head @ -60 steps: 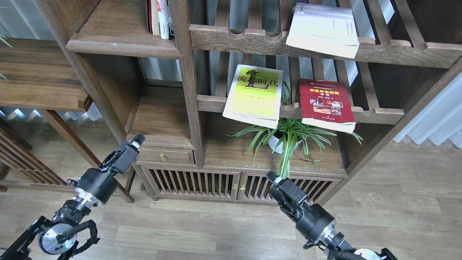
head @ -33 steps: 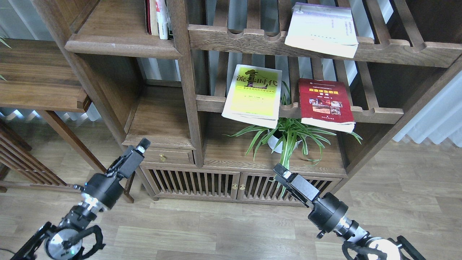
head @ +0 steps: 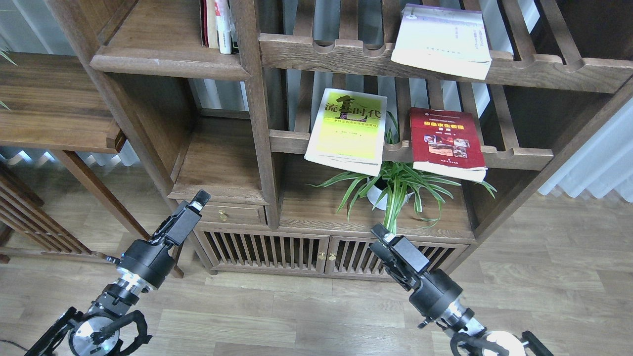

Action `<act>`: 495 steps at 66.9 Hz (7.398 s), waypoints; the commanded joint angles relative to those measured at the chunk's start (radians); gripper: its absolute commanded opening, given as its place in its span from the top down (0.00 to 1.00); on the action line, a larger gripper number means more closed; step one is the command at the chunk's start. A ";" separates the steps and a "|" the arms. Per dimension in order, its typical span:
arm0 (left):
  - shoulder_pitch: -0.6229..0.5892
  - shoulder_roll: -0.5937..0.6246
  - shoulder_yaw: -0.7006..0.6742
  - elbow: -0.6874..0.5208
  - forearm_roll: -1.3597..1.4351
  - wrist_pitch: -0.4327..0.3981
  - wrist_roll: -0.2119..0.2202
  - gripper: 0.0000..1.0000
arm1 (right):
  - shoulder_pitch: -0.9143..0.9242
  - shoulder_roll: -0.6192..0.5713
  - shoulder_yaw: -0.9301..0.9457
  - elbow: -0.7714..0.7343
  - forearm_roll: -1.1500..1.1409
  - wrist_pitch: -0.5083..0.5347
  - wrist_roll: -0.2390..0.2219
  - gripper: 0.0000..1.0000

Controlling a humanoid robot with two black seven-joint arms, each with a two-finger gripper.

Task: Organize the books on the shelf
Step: 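Reach the right gripper up toward the red book on the middle shelf, then grasp the red book with the right gripper and pull it off the shelf, then bring the red book down toward the left gripper, then grasp the red book with the left gripper, taking it from the right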

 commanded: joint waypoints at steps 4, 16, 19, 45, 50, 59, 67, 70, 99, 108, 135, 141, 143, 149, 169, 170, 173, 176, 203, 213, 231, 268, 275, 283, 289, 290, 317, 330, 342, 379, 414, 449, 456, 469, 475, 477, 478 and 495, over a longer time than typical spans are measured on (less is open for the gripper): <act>-0.004 0.005 -0.026 0.014 -0.018 0.000 0.001 0.00 | 0.011 -0.018 -0.011 0.011 -0.007 0.000 -0.005 0.01; -0.004 0.008 -0.050 0.060 -0.059 0.000 0.000 0.00 | 0.031 0.011 -0.013 0.013 -0.004 0.000 -0.005 0.01; -0.004 0.008 -0.053 0.069 -0.073 0.000 0.000 0.00 | 0.041 0.025 -0.011 0.007 -0.008 0.000 -0.008 0.01; 0.005 0.002 -0.050 0.100 -0.134 0.000 -0.005 0.00 | 0.110 0.070 -0.016 -0.038 -0.001 0.000 0.004 0.01; 0.010 0.007 -0.039 0.129 -0.182 0.000 -0.005 0.00 | 0.114 0.094 -0.007 -0.032 -0.001 0.000 0.004 0.01; -0.003 0.008 -0.042 0.161 -0.238 0.000 -0.003 0.00 | 0.105 0.105 0.004 -0.032 0.039 0.000 0.012 0.01; -0.006 0.018 -0.054 0.173 -0.243 0.000 -0.002 0.00 | 0.117 0.105 0.039 -0.036 0.137 0.000 0.039 0.01; -0.004 0.022 -0.054 0.173 -0.245 0.000 -0.002 0.00 | 0.128 0.105 0.074 -0.036 0.153 0.000 0.055 0.01; -0.001 0.027 -0.060 0.172 -0.245 0.000 -0.008 0.00 | 0.139 0.105 0.090 -0.088 0.150 0.000 0.101 0.01; 0.001 0.034 -0.127 0.175 -0.245 0.000 -0.003 0.00 | 0.146 0.105 0.079 -0.099 0.156 -0.024 0.102 0.01; 0.010 0.034 -0.188 0.176 -0.245 0.000 -0.012 0.00 | 0.324 0.105 0.156 -0.318 0.197 -0.041 0.188 0.01; 0.010 0.034 -0.186 0.176 -0.245 0.000 -0.011 0.00 | 0.326 0.105 0.160 -0.331 0.200 -0.044 0.194 0.01; 0.010 0.034 -0.186 0.176 -0.245 0.000 -0.011 0.00 | 0.326 0.105 0.170 -0.332 0.203 -0.044 0.196 0.01; 0.010 0.034 -0.186 0.176 -0.245 0.000 -0.011 0.00 | 0.326 0.105 0.197 -0.341 0.205 -0.046 0.217 0.01; 0.010 0.034 -0.184 0.176 -0.246 0.000 -0.019 0.00 | 0.355 0.105 0.216 -0.366 0.205 -0.173 0.312 0.02; 0.010 0.034 -0.184 0.176 -0.246 0.000 -0.019 0.00 | 0.357 0.105 0.217 -0.366 0.205 -0.176 0.317 0.02; 0.010 0.034 -0.184 0.176 -0.246 0.000 -0.019 0.00 | 0.367 0.105 0.231 -0.366 0.205 -0.191 0.331 0.04; 0.010 0.034 -0.184 0.176 -0.246 0.000 -0.019 0.00 | 0.377 0.105 0.245 -0.366 0.205 -0.211 0.346 0.09; 0.010 0.034 -0.189 0.176 -0.246 0.000 -0.020 0.00 | 0.386 0.105 0.263 -0.367 0.211 -0.228 0.412 0.64; 0.013 0.036 -0.207 0.176 -0.246 0.000 -0.020 0.00 | 0.384 0.105 0.252 -0.368 0.211 -0.224 0.414 0.83; 0.020 0.036 -0.217 0.184 -0.263 0.000 -0.019 0.00 | 0.374 0.105 0.248 -0.361 0.214 -0.164 0.414 0.95; 0.033 0.034 -0.197 0.210 -0.283 0.000 -0.017 0.00 | -0.153 0.105 0.260 -0.117 0.631 0.000 0.411 0.96; 0.033 0.034 -0.160 0.229 -0.283 0.000 -0.014 0.00 | -0.205 0.105 0.196 -0.124 0.631 0.000 0.409 0.96; 0.046 0.044 -0.067 0.259 -0.291 0.000 -0.002 0.00 | -0.229 0.084 0.065 -0.122 0.620 0.000 0.398 0.95; 0.062 0.091 0.012 0.264 -0.307 0.000 0.023 0.00 | -0.225 0.080 0.006 -0.122 0.602 0.000 0.392 0.95; 0.062 0.109 0.036 0.267 -0.323 0.000 0.037 0.00 | -0.222 0.079 -0.010 -0.122 0.590 0.000 0.389 0.95; -0.141 0.406 0.437 0.235 -0.907 0.000 0.543 0.01 | -0.079 0.013 -0.265 -0.136 0.341 0.000 0.259 0.95; -0.127 0.421 0.432 0.204 -0.953 0.000 0.529 0.01 | 0.011 -0.018 -0.341 -0.139 0.245 0.000 0.237 0.96; -0.072 0.421 0.435 0.134 -1.051 0.000 0.529 0.02 | -0.033 0.105 -0.308 -0.128 0.107 0.000 0.225 0.96; -0.068 0.363 0.601 0.074 -1.102 0.000 0.512 0.00 | -0.071 0.105 -0.381 -0.151 0.080 0.000 0.153 0.96; -0.062 0.214 0.661 0.153 -1.104 0.000 0.509 0.00 | -0.056 0.105 -0.433 -0.117 0.119 0.000 0.116 0.96; -0.075 0.127 0.642 0.190 -1.088 0.000 0.511 0.00 | -0.068 0.105 -0.435 -0.117 0.114 0.000 0.114 0.96; -0.068 0.127 0.642 0.206 -1.090 0.000 0.518 0.00 | -0.070 0.105 -0.433 -0.117 0.113 0.000 0.114 0.96; -0.070 0.116 0.648 0.204 -1.090 0.000 0.517 0.12 | -0.071 0.105 -0.432 -0.117 0.113 0.000 0.114 0.96; -0.072 0.116 0.656 0.204 -1.091 0.000 0.517 0.22 | -0.073 0.105 -0.432 -0.117 0.113 0.000 0.114 0.96; -0.073 0.116 0.658 0.204 -1.091 0.000 0.517 0.28 | -0.076 0.105 -0.432 -0.117 0.113 0.000 0.114 0.96; -0.072 0.116 0.658 0.204 -1.091 0.000 0.518 0.29 | -0.077 0.105 -0.432 -0.117 0.113 0.000 0.114 0.96; -0.073 0.123 0.655 0.198 -1.101 0.000 0.518 0.67 | -0.084 0.105 -0.426 -0.121 0.113 0.000 0.114 0.96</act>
